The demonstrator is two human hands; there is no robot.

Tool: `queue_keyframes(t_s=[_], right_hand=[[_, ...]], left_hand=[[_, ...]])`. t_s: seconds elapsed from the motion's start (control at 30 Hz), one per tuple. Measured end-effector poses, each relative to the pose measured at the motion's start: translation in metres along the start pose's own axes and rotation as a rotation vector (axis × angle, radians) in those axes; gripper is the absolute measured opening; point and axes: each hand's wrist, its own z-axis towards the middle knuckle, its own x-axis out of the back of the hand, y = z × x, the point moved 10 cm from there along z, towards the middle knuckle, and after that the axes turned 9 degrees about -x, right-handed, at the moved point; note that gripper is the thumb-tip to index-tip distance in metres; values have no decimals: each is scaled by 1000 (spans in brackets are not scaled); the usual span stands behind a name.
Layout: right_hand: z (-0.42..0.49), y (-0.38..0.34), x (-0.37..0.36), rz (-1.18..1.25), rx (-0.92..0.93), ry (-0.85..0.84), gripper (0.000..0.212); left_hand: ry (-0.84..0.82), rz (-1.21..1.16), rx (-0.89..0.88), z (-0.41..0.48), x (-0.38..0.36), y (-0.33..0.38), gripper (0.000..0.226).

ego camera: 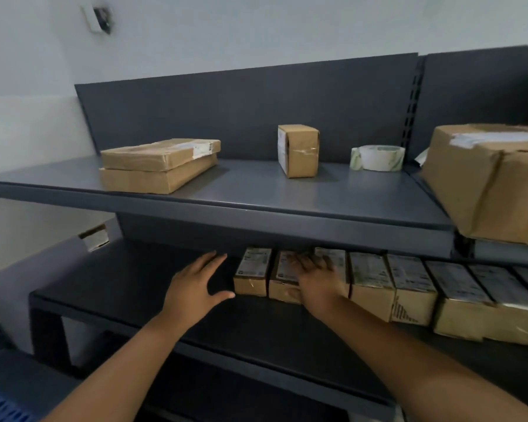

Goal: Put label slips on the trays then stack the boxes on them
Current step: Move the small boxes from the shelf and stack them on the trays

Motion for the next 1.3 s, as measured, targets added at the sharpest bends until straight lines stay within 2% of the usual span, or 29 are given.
queue_keyframes(t_s=[0.13,0.37,0.5,0.6,0.73,1.03,1.2,1.3], right_hand=[[17,-4,-26,-147,-56,-91,79],[29,-7,-59,-343,-161,-168,74],[29,-2,-69,-403,-197,-189,67],[30,0,-74,-422,-192,-210,66],[27,0,-73,-441,-167,-212,69],[17,-15,-40,-341,-23,-128,65],[9,-46,-4,-176,111,-40,64],[3,-75,9,-4,176,-47,63]], left_hand=[[-119,-94,32,22,-45,-15,90],[-237,-150,-57,45,-103,-23,88],[-264,-127,-131,49,-124,-15,74],[-222,-142,-139,51,-128,-16,61],[-193,-151,-155,49,-125,-14,60],[-95,-133,-105,18,-80,-22,63],[-15,-78,-4,-18,-32,-34,66],[43,-57,103,-54,7,-46,64]])
